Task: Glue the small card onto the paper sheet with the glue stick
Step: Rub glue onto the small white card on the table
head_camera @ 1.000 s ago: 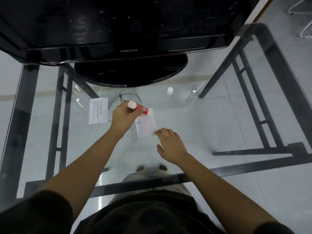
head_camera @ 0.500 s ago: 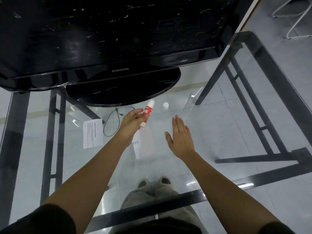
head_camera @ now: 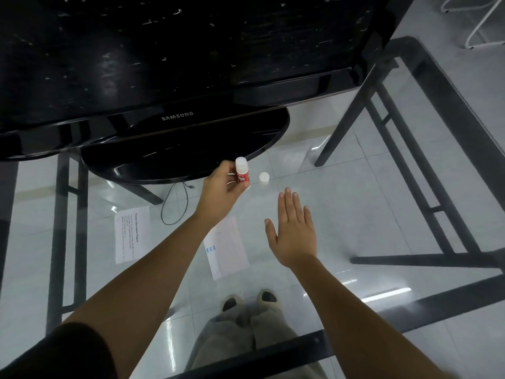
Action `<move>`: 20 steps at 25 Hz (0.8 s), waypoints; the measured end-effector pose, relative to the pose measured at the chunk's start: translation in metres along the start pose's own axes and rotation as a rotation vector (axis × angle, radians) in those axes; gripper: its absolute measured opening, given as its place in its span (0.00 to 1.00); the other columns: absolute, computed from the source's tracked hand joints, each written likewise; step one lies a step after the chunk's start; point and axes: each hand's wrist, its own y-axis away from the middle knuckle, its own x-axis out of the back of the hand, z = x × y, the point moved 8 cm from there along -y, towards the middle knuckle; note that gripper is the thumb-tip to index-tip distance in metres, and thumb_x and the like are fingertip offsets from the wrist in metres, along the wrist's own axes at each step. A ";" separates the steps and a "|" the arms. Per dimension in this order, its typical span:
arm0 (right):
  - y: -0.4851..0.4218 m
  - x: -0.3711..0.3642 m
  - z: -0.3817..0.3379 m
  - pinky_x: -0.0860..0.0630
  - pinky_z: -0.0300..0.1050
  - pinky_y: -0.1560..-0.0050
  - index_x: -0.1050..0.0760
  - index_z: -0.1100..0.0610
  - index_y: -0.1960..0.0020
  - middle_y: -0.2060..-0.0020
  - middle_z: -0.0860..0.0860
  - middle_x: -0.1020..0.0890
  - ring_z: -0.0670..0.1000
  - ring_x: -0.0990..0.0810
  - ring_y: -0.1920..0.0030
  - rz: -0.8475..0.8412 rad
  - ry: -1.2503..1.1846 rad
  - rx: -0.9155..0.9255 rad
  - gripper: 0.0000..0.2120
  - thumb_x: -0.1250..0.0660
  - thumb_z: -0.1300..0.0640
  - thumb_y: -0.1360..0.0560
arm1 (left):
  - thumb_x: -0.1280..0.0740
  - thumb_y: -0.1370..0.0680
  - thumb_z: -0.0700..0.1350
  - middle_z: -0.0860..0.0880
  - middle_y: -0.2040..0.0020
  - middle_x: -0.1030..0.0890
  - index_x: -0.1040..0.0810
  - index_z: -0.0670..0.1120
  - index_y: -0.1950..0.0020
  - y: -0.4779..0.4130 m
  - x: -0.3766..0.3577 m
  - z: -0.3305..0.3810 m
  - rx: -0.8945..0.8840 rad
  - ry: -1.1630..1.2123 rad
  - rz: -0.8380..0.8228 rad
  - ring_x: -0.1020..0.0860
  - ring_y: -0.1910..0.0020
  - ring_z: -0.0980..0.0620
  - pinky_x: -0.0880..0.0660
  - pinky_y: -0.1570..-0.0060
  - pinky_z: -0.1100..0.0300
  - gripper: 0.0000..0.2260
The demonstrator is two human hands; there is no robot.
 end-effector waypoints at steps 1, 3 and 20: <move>0.000 0.000 0.000 0.65 0.47 0.29 0.61 0.56 0.25 0.24 0.52 0.57 0.50 0.64 0.27 0.010 -0.007 -0.003 0.31 0.60 0.41 0.22 | 0.29 0.27 0.43 0.51 0.48 0.21 0.28 0.46 0.45 -0.002 -0.003 0.000 -0.025 -0.009 -0.004 0.22 0.50 0.57 0.30 0.54 0.75 0.13; 0.000 0.000 0.000 0.64 0.47 0.29 0.61 0.55 0.25 0.24 0.52 0.57 0.50 0.64 0.27 0.019 -0.011 -0.002 0.31 0.61 0.40 0.22 | 0.30 0.26 0.42 0.48 0.45 0.21 0.28 0.45 0.44 -0.004 -0.009 -0.002 -0.064 -0.037 -0.016 0.23 0.48 0.56 0.30 0.51 0.75 0.13; 0.011 0.008 -0.016 0.56 0.51 0.27 0.60 0.60 0.25 0.24 0.57 0.57 0.55 0.58 0.24 -0.160 0.054 0.004 0.31 0.58 0.42 0.20 | 0.41 0.20 0.48 0.44 0.27 0.36 0.42 0.45 0.26 0.092 0.072 -0.055 -0.009 -0.441 0.010 0.37 0.29 0.46 0.40 0.32 0.54 0.23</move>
